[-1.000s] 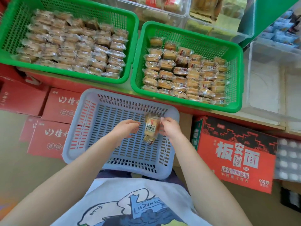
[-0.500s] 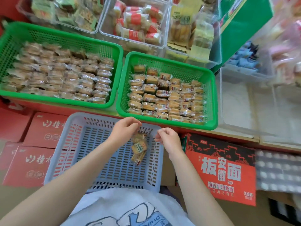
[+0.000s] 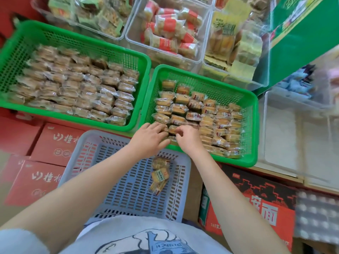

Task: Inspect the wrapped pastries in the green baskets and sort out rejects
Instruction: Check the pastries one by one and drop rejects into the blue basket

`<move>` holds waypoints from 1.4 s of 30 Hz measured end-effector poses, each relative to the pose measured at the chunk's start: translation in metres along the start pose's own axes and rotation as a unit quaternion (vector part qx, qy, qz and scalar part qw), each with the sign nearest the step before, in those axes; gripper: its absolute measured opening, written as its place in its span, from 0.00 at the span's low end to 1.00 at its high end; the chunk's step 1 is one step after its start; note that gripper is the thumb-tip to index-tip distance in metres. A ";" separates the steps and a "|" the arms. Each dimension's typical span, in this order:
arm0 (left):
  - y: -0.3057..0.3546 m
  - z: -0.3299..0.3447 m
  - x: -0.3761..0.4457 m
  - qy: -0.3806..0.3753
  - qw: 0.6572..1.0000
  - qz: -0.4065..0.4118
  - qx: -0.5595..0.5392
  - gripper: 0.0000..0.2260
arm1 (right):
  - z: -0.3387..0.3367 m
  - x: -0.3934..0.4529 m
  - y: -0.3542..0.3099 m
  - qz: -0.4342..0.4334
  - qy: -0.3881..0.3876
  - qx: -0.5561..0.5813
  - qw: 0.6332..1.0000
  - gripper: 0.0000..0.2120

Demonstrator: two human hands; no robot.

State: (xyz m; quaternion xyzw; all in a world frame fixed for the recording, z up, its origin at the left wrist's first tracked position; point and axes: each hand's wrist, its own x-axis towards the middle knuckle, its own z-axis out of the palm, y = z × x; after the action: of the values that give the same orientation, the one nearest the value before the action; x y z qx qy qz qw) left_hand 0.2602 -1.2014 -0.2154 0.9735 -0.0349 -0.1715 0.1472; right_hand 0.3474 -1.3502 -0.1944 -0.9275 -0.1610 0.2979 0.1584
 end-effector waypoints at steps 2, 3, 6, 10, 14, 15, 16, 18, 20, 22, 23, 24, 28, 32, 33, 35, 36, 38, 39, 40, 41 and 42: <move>-0.001 0.006 0.003 0.008 1.000 -0.006 0.012 0.37 | 0.004 0.002 0.001 -0.014 0.017 -0.014 1.000 0.18; -0.001 0.009 0.005 0.011 1.000 -0.011 0.017 0.36 | 0.004 0.004 0.002 -0.022 0.024 -0.013 0.999 0.20; -0.001 0.013 0.006 0.028 0.999 -0.017 0.023 0.32 | 0.005 0.013 0.008 -0.042 0.022 -0.023 0.999 0.23; -0.003 0.009 0.012 0.029 0.999 -0.023 0.022 0.32 | 0.001 0.026 0.012 -0.049 0.015 -0.035 0.998 0.26; -0.007 0.006 0.021 0.041 0.999 -0.026 0.017 0.27 | -0.006 0.037 0.010 -0.017 0.013 0.002 1.000 0.26; -0.008 0.005 0.023 0.043 0.999 -0.029 0.015 0.25 | -0.007 0.039 0.010 -0.002 0.003 0.003 1.000 0.25; -0.009 0.004 0.024 0.043 0.998 -0.033 0.013 0.25 | -0.007 0.040 0.010 0.009 -0.012 -0.003 1.000 0.23; -0.010 0.005 0.026 0.045 0.998 -0.035 0.021 0.27 | -0.008 0.039 0.013 0.029 -0.054 -0.007 0.998 0.19; -0.009 0.004 0.026 0.044 0.998 -0.024 0.036 0.28 | -0.008 0.037 0.014 0.045 -0.075 0.007 0.996 0.17; -0.009 0.005 0.027 0.035 0.998 -0.016 0.042 0.26 | -0.007 0.038 0.012 0.047 -0.049 0.028 0.997 0.12; -0.009 0.004 0.027 0.033 0.998 -0.015 0.042 0.25 | -0.007 0.040 0.010 0.044 -0.022 0.039 0.998 0.09; -0.009 0.004 0.027 0.036 0.998 -0.013 0.043 0.24 | -0.006 0.041 0.009 0.040 0.003 0.054 0.998 0.09; -0.010 0.006 0.027 0.053 0.998 -0.002 0.047 0.24 | -0.004 0.049 0.006 0.038 0.027 0.045 0.998 0.25; -0.011 0.006 0.026 0.055 0.998 0.000 0.043 0.24 | -0.002 0.062 0.002 0.058 0.054 0.004 0.997 0.23; -0.011 0.007 0.026 0.057 0.998 -0.001 0.040 0.24 | -0.002 0.065 0.001 0.061 0.065 -0.006 0.996 0.22; -0.010 0.007 0.026 0.062 0.997 -0.006 0.034 0.24 | -0.004 0.070 0.000 0.059 0.084 -0.028 0.994 0.20; -0.010 0.007 0.025 0.065 0.997 -0.013 0.030 0.25 | -0.006 0.073 0.000 0.058 0.088 -0.037 0.994 0.19; -0.010 0.008 0.024 0.082 0.996 -0.029 0.009 0.25 | -0.010 0.075 0.001 0.051 0.087 -0.059 0.993 0.17; -0.010 0.008 0.023 0.094 0.995 -0.036 -0.002 0.25 | -0.012 0.075 0.002 0.044 0.084 -0.075 0.993 0.17; -0.010 0.009 0.022 0.104 0.994 -0.041 -0.008 0.24 | -0.014 0.075 0.003 0.035 0.081 -0.091 0.992 0.17; -0.010 0.010 0.023 0.106 0.993 -0.044 -0.011 0.24 | -0.015 0.074 0.004 0.024 0.079 -0.099 0.992 0.16; -0.009 0.010 0.024 0.104 0.993 -0.046 -0.013 0.25 | -0.016 0.074 0.006 0.015 0.078 -0.096 0.992 0.16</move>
State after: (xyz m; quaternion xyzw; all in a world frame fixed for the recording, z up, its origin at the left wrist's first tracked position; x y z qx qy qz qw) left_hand 0.2790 -1.1980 -0.2348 0.9845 0.0278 -0.0767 0.1551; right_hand 0.4153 -1.3298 -0.2210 -0.9610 -0.1620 0.2106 0.0763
